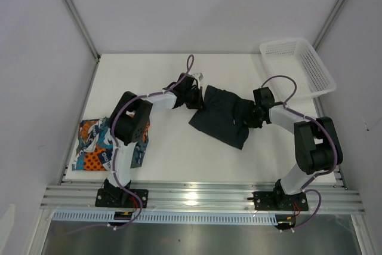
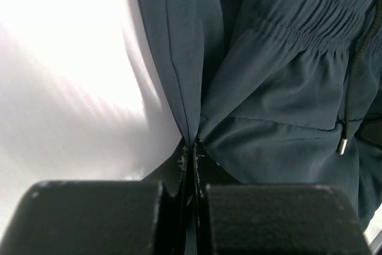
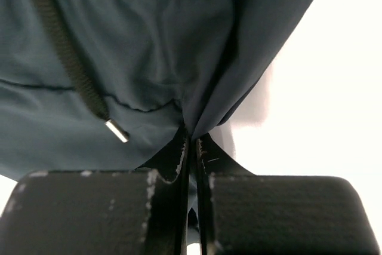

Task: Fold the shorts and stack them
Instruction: Neatly place the folded shorts to the corner

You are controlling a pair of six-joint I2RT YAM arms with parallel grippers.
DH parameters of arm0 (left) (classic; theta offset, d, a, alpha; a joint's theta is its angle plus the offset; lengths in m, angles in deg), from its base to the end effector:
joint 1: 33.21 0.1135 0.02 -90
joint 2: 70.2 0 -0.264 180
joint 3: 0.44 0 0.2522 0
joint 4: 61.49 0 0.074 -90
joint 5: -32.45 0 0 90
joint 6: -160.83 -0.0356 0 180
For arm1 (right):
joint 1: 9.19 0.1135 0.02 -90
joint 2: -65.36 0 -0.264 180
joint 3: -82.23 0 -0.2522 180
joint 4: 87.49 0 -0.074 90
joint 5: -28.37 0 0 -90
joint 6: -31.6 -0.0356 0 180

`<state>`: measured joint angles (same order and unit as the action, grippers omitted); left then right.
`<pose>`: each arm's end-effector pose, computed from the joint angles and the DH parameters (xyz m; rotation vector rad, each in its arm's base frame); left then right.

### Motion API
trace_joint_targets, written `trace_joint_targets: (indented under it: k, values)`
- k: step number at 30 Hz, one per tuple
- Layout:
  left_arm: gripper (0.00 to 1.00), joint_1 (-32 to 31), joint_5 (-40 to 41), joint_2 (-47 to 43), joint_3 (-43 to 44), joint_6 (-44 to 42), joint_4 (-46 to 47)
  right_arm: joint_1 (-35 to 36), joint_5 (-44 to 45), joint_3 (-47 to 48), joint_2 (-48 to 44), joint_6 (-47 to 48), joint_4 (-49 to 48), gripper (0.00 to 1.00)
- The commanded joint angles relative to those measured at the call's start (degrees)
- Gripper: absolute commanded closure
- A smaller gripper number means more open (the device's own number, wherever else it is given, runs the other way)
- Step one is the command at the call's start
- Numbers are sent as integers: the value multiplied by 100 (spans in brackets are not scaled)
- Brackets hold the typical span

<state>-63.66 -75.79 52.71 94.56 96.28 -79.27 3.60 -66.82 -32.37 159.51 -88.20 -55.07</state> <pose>0.3923 -0.2435 0.1399 0.2698 2.4674 -0.8239 0.3045 0.0724 0.1596 0.3657 2.6570 0.3636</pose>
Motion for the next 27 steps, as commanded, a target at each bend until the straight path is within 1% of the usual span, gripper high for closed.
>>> trace_joint_targets:
  k: [1,5,6,7,9,10,13,14,17,20,24,25,27]
  values:
    - [100,40,162,-548,-46,-102,-248,232,290,364,-54,27,50,100]
    - [99,110,312,-769,94,-146,-600,381,413,540,-125,9,165,100]
    - [95,128,295,-777,112,-155,-688,408,431,593,-125,27,226,100]
    - [78,154,277,-786,121,-129,-776,416,440,619,-81,44,235,100]
    - [56,233,233,-830,-54,-67,-698,399,431,628,-29,97,244,100]
    - [38,277,164,-856,-142,38,-480,390,423,628,33,132,235,100]
    - [22,540,-187,-936,-546,336,29,373,300,654,112,229,174,100]
    - [20,750,-580,-918,-617,416,119,373,282,663,156,273,156,100]
    - [15,1023,-1040,-813,-635,610,357,373,247,698,226,317,139,100]
    - [12,1024,-1111,-813,-547,531,252,373,212,707,279,335,95,100]
    - [10,1086,-1462,-769,-582,689,496,399,132,725,367,317,59,100]
    - [7,1086,-1507,-725,-591,724,593,416,141,742,385,326,59,100]
    - [5,1077,-1656,-690,-626,768,699,451,141,760,411,326,51,100]
